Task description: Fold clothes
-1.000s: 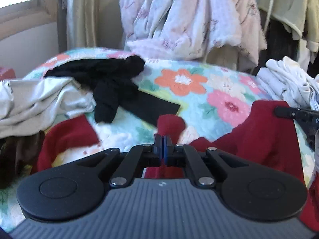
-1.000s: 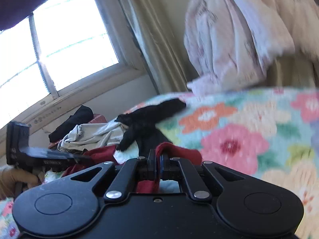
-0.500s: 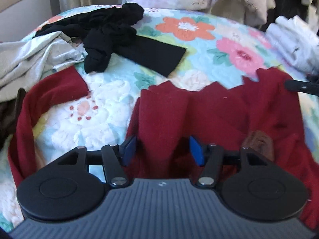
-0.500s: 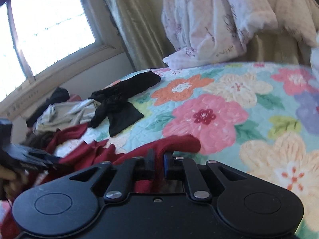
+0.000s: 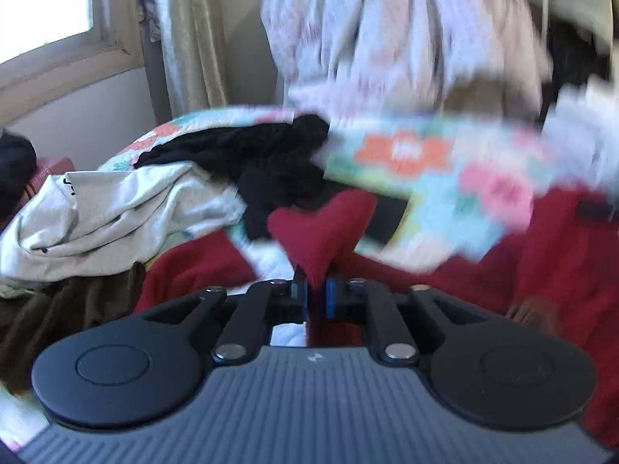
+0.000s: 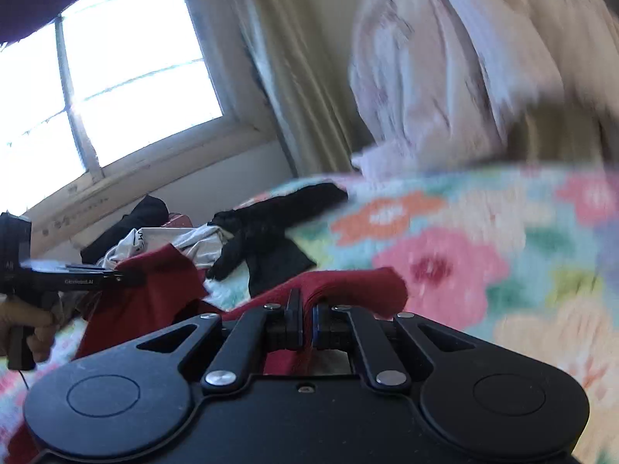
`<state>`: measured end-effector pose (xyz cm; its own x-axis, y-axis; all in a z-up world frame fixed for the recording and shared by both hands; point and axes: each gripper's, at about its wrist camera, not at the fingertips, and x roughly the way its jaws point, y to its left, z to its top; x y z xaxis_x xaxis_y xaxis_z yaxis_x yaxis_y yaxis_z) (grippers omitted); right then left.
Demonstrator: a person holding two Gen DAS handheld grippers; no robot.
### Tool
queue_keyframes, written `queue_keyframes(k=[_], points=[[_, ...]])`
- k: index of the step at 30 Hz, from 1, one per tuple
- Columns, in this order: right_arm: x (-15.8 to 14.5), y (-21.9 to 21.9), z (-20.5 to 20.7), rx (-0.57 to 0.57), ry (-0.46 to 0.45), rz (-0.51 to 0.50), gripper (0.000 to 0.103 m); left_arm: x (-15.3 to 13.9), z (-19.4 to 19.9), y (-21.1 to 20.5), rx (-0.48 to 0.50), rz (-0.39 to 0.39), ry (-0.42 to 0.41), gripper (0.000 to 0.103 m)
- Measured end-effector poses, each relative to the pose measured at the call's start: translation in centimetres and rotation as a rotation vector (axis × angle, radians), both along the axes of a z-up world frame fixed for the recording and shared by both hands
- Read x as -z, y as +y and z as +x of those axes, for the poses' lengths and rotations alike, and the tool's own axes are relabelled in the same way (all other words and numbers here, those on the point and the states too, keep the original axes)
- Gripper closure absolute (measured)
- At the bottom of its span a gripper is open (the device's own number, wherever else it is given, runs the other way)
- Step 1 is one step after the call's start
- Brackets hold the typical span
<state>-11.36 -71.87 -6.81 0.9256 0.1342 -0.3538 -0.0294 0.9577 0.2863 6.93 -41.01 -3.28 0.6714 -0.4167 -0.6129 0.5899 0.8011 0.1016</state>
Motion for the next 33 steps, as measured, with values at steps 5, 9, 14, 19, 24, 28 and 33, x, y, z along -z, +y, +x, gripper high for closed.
queue_keyframes(k=[5, 9, 14, 19, 24, 28, 33], points=[[3.6, -0.6, 1.8, 0.017, 0.278, 0.051, 0.082, 2.7, -0.1, -1.0, -0.010, 0.051, 0.105, 0.062], [2.2, -0.7, -0.4, 0.063, 0.283, 0.037, 0.068, 0.5, -5.0, -0.5, 0.060, 0.029, 0.030, 0.050], [-1.5, -1.2, -4.2, 0.088, 0.293, 0.026, 0.058, -1.9, -12.1, 0.6, 0.195, -0.018, 0.029, 0.049], [-5.3, -0.5, -10.4, 0.089, 0.336, 0.066, 0.042, -3.5, -19.7, 0.1, 0.372, -0.061, 0.020, 0.051], [-4.2, -1.2, -17.4, 0.134, 0.459, 0.219, 0.041, -2.8, -25.5, -1.5, 0.504, -0.068, 0.022, 0.053], [-2.5, -3.7, -21.4, 0.325, 0.501, 0.308, 0.041, -1.3, -28.1, -3.0, 0.554, -0.160, 0.136, 0.053], [-2.3, -5.6, -23.7, 0.482, 0.503, 0.306, 0.041, 0.9, -31.0, -4.1, 0.580, -0.073, 0.184, 0.053]])
